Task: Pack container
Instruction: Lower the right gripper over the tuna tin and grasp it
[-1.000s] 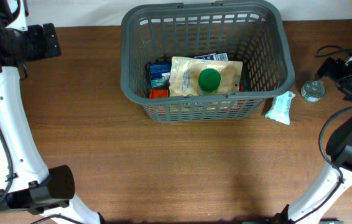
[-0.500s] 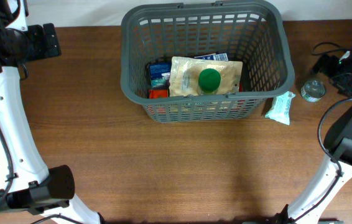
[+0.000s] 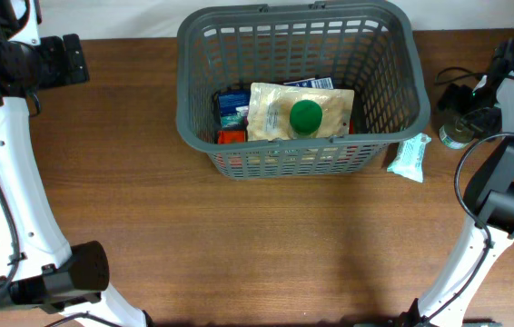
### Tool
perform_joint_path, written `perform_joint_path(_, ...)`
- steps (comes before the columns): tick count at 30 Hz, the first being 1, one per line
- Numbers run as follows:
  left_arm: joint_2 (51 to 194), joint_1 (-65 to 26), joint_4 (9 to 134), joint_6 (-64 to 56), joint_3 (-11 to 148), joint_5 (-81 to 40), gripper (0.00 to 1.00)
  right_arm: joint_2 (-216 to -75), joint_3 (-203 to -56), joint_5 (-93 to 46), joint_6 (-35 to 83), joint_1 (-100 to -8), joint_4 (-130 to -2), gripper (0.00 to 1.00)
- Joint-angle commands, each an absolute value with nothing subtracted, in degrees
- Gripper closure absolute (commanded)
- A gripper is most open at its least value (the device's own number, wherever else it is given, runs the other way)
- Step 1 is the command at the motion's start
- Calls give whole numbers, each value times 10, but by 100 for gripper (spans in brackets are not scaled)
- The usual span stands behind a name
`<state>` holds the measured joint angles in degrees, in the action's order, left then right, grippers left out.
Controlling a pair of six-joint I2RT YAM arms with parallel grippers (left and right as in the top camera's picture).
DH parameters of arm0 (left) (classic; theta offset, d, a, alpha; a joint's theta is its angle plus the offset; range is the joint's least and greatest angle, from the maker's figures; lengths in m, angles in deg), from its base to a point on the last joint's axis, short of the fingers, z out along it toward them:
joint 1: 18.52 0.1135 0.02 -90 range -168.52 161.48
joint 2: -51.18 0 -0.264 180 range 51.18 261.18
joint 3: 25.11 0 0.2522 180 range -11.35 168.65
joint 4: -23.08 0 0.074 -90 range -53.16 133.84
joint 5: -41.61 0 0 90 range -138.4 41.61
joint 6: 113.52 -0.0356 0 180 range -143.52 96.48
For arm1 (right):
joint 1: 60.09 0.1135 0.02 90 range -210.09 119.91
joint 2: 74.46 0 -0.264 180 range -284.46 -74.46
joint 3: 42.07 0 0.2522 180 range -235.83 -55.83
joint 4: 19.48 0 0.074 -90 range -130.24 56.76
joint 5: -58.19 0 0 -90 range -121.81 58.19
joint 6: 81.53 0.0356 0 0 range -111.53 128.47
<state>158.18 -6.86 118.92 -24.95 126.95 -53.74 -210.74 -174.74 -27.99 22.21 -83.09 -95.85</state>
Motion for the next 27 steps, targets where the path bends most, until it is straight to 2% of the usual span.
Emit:
perform_joint_path(1, 1583, -68, 1190, -242, 1267, -532, 1, -2118, -1747, -297, 229, -834, -958, 2)
perform_joint_path(8, 1583, -68, 1190, -242, 1267, -532, 1, -2143, -1747, -309, 230, -834, -965, 2)
perform_joint_path(11, 1583, -68, 1190, -242, 1267, -532, 1, -2143, -1747, -297, 229, -835, -964, 6)
perform_joint_path(27, 1583, -68, 1190, -242, 1267, -532, 1, -2135, -1802, -250, 223, -835, -978, 6)
